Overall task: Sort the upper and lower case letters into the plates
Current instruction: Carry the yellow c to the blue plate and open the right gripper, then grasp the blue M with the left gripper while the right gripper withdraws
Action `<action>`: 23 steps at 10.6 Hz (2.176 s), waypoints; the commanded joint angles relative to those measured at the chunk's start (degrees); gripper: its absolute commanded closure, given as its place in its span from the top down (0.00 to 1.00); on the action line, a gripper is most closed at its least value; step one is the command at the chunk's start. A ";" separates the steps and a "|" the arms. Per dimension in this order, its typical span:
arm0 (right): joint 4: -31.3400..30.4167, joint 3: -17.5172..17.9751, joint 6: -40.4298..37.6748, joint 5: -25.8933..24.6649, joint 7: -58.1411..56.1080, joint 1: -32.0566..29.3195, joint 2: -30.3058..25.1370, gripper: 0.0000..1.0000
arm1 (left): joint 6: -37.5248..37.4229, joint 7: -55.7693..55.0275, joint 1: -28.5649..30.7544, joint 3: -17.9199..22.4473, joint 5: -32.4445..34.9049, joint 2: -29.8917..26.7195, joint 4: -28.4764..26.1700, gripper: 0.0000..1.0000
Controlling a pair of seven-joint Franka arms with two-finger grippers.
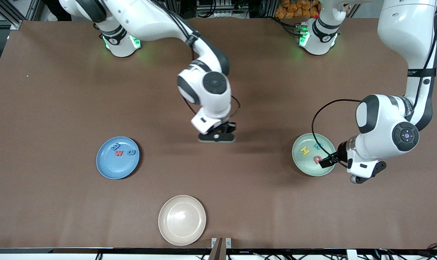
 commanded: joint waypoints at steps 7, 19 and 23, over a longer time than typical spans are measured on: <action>-25.00 -5.43 -1.22 3.18 -34.34 -24.52 -18.30 0.00 | 0.68 -20.91 -22.46 0.11 8.14 1.46 0.35 1.00; -28.69 -8.24 2.06 3.44 -35.24 -26.12 -22.75 1.00 | 18.87 -57.40 -44.30 -0.33 3.75 14.21 2.11 1.00; -28.08 -7.89 -6.28 3.44 -40.23 -27.78 -31.71 1.00 | 19.92 -57.13 -44.21 -0.16 4.27 16.85 2.02 1.00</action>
